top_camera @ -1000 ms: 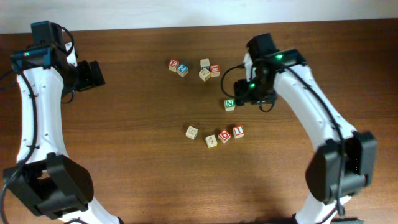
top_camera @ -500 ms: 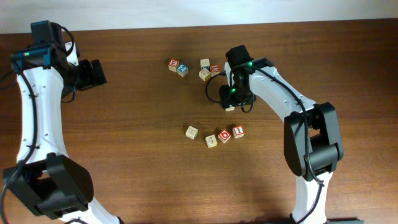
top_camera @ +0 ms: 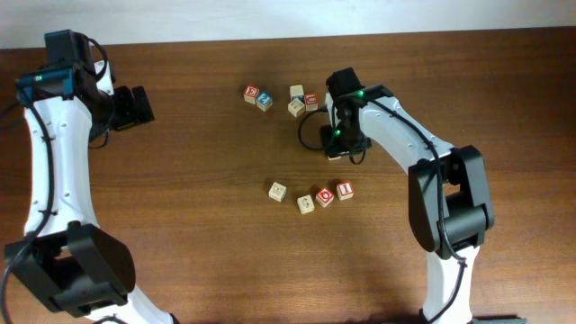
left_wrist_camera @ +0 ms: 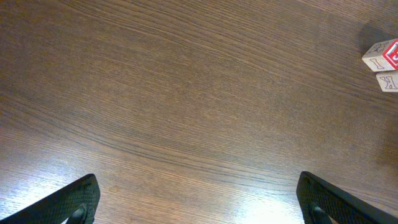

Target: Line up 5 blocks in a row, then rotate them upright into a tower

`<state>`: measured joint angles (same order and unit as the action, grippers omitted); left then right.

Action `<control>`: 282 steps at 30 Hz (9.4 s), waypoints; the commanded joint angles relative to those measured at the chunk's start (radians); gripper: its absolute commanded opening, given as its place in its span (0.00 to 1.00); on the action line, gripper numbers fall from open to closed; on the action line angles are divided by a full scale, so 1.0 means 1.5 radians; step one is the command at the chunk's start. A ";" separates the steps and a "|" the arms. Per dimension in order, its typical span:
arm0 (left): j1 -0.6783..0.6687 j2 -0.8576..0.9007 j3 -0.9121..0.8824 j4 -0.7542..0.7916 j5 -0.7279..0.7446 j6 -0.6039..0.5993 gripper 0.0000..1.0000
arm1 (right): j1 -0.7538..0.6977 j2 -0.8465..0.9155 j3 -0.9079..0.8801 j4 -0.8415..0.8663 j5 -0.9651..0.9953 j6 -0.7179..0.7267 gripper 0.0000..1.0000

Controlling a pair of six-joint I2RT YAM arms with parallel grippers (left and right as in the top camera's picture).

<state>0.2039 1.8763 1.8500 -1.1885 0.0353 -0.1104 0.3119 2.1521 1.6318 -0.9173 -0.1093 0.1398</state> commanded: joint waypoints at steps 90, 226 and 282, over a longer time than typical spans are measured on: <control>-0.411 0.159 -0.202 -0.007 -0.025 -0.179 0.11 | -0.182 0.007 0.201 -0.289 -0.082 -0.003 0.76; -0.117 -0.249 -0.624 0.373 0.136 -0.311 0.67 | 0.179 -0.156 -0.304 0.157 0.083 -0.057 0.32; -0.074 -0.249 -0.624 0.429 0.027 -0.311 0.71 | 0.258 -0.111 -0.079 -0.017 -0.110 0.188 0.33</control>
<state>0.0452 1.5162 0.9142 -0.5617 0.1112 -0.5934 0.6670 1.9842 1.4864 -0.9386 -0.2276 0.4656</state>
